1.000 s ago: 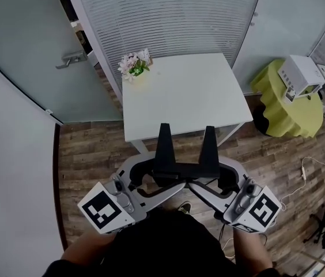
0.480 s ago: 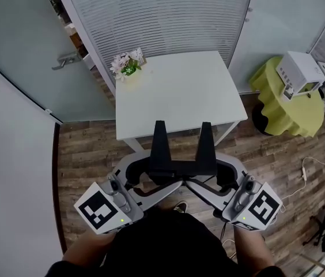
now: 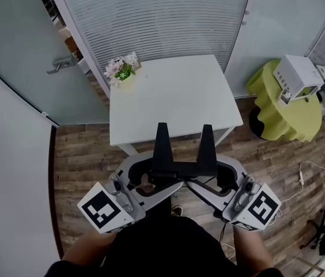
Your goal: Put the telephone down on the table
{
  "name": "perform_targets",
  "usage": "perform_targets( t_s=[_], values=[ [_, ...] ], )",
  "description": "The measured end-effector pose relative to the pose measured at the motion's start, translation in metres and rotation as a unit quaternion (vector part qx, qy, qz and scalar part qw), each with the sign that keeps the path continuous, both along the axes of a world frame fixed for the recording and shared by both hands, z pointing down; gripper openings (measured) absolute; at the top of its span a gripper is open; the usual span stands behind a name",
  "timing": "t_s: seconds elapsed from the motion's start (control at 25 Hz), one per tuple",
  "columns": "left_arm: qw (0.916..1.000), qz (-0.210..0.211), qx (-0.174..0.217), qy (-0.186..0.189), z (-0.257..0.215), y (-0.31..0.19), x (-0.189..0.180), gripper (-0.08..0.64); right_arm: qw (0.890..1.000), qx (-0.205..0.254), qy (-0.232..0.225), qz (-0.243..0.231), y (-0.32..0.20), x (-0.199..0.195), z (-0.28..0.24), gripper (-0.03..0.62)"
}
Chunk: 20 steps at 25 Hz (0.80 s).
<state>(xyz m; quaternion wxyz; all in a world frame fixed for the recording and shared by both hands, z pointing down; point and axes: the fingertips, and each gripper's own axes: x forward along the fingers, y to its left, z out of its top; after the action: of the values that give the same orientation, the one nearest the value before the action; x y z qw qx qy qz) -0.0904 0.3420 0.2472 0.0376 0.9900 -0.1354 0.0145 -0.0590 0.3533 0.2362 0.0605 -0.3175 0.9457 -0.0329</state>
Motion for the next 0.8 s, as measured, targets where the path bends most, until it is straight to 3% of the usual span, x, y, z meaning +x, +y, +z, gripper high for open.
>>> perform_targets(
  t_s=[0.48,0.8],
  values=[
    [0.9998,0.016,-0.011,0.003,0.010,-0.096,0.023,0.247,1.000,-0.008,0.007,0.014,-0.096,0.022,0.011,0.229],
    [0.9996,0.021,-0.013,0.010,0.009,-0.164,0.016,0.247,1.000,-0.012,0.006,0.023,-0.163,0.015,0.012,0.229]
  ],
)
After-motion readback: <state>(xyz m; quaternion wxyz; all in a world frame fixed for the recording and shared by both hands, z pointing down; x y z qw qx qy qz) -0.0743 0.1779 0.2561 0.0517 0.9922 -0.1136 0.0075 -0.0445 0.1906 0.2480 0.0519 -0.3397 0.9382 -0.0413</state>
